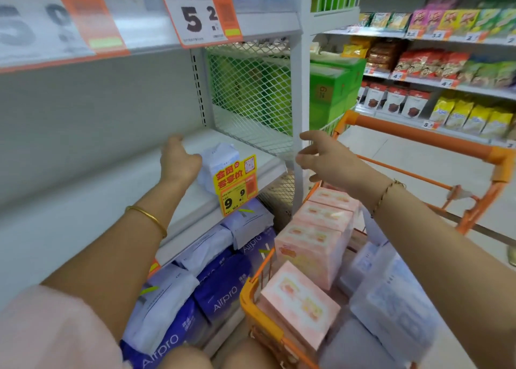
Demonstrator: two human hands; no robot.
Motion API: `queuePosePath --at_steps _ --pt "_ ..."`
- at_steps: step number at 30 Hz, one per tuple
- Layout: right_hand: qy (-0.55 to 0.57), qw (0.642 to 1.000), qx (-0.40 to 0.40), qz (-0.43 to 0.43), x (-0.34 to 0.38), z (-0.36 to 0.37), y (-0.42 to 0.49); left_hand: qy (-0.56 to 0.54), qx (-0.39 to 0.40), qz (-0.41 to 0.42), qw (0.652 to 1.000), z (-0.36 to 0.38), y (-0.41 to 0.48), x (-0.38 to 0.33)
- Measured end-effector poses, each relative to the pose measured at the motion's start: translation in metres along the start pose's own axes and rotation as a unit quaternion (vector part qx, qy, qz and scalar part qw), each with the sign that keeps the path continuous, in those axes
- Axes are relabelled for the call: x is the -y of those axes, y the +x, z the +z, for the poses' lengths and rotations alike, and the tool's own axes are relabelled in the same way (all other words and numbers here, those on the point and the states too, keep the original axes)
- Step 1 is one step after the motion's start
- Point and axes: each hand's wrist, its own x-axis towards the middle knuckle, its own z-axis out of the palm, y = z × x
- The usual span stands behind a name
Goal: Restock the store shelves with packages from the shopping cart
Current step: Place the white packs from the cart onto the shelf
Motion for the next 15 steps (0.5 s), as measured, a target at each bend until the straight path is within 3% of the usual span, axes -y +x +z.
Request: queuePosePath --at_steps 2,5,10,15 --pt "-0.034 0.999 -0.028 -0.015 -0.007 -0.018 -0.018 -0.020 -0.021 0.101 0.994 0.011 -0.026 -0.029" --pt "-0.129 0.990 -0.058 -0.019 -0.022 -0.048 -0.047 -0.061 0.068 0.188 0.978 0.041 -0.082 -0.075" --pt "-0.271 0.958 -0.060 0.077 -0.058 -0.086 -0.089 -0.056 0.334 0.213 0.917 0.094 -0.150 -0.107" --pt "-0.340 0.927 0.028 0.156 -0.077 -0.086 -0.115 0.004 0.450 0.225 0.864 0.114 -0.186 -0.109"
